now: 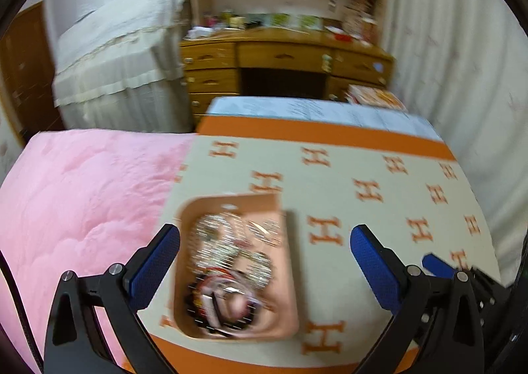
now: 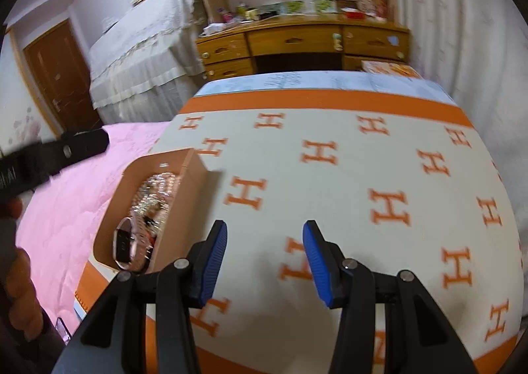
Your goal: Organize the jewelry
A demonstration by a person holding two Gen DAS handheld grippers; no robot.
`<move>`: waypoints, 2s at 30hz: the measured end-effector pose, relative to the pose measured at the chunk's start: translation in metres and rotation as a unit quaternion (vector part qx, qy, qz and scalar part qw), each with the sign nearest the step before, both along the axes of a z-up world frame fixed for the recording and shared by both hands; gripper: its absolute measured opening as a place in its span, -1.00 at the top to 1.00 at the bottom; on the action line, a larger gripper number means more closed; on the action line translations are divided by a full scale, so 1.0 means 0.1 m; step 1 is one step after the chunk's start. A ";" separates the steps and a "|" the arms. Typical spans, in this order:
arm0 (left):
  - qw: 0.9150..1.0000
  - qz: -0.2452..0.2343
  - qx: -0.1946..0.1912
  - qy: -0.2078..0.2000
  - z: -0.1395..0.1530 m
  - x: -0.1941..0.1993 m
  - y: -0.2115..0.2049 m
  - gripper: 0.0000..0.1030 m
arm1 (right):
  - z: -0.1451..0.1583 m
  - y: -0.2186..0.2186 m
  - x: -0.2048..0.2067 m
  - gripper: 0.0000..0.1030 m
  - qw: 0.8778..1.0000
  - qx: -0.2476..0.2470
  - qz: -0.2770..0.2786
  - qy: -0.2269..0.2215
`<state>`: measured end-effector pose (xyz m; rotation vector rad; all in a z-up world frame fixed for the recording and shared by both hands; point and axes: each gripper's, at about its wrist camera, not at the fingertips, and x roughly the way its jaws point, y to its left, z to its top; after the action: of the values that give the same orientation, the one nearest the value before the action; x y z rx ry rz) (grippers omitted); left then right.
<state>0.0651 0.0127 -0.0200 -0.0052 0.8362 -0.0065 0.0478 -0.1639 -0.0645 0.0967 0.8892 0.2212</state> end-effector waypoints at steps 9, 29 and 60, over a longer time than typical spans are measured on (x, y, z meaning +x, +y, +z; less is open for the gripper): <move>0.998 -0.060 -0.011 -0.023 0.11 -0.29 -0.70 -0.98 | 0.31 -0.72 -0.27 -0.07 0.995 0.060 -0.075 -0.031; 0.999 -0.016 -0.017 -0.027 0.21 -0.62 -0.75 -0.98 | 0.68 -0.90 -0.69 -0.30 0.988 0.041 -0.108 -0.103; 1.000 0.001 -0.019 -0.016 0.14 -0.55 -0.72 -0.98 | 0.65 -0.76 -0.64 -0.31 0.989 0.038 -0.094 -0.109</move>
<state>0.0098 -0.0589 -0.0057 -0.0413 0.8043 -0.0213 -0.0164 -0.2396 0.0006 0.2214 0.6488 0.0868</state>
